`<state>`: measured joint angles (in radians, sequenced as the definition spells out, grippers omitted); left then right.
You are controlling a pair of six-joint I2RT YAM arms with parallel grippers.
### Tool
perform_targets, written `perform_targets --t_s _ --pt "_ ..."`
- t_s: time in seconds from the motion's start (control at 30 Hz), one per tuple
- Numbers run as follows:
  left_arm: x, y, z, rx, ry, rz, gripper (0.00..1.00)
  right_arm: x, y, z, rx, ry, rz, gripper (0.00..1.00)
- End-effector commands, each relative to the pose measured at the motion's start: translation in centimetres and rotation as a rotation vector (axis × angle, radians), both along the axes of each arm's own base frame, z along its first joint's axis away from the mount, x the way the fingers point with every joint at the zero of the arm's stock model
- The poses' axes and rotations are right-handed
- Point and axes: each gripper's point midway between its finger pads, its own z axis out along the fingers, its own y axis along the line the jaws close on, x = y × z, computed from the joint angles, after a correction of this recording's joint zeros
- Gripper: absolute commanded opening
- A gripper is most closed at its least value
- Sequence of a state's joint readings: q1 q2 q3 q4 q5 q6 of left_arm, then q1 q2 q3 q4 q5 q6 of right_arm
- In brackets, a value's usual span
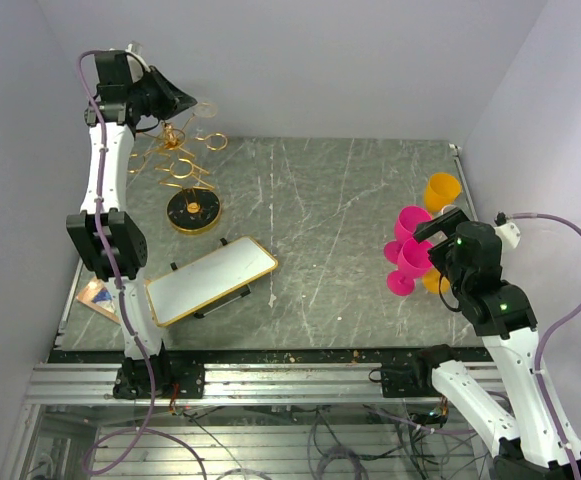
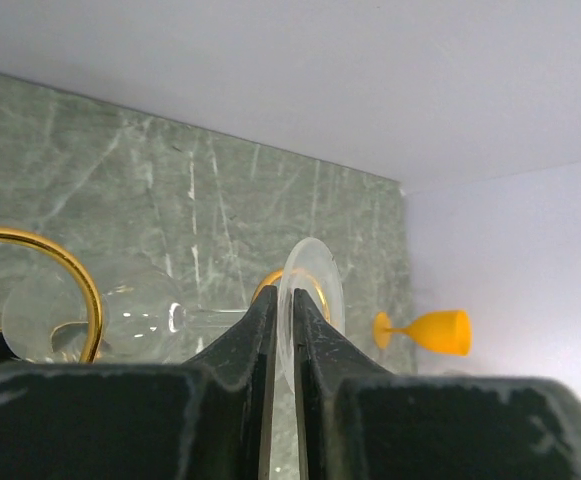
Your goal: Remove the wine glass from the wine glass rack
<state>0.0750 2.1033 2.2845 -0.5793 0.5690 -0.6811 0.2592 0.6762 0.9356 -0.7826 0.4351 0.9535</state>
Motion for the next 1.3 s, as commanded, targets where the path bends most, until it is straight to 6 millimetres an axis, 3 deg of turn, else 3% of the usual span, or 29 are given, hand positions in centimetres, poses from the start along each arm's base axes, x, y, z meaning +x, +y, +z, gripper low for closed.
perform_targets --t_s 0.0,0.4,0.9,1.27 --pt "-1.5 -0.9 5.3 -0.111 -0.098 -0.052 0.07 -0.1 -0.3 0.7 -0.001 -0.026 -0.022 1.00" --pt "-3.2 -0.1 8.1 -0.147 -0.139 -0.024 0.07 -0.2 -0.5 0.8 -0.006 -0.036 -0.023 1.00" --pt "-4.4 -1.0 7.8 -0.237 -0.082 -0.058 0.07 -0.1 -0.4 0.8 -0.002 -0.032 -0.026 1.00" --pt "-6.1 -1.7 9.2 -0.281 -0.107 -0.086 0.07 0.1 -0.2 0.8 0.002 -0.029 -0.017 1.00"
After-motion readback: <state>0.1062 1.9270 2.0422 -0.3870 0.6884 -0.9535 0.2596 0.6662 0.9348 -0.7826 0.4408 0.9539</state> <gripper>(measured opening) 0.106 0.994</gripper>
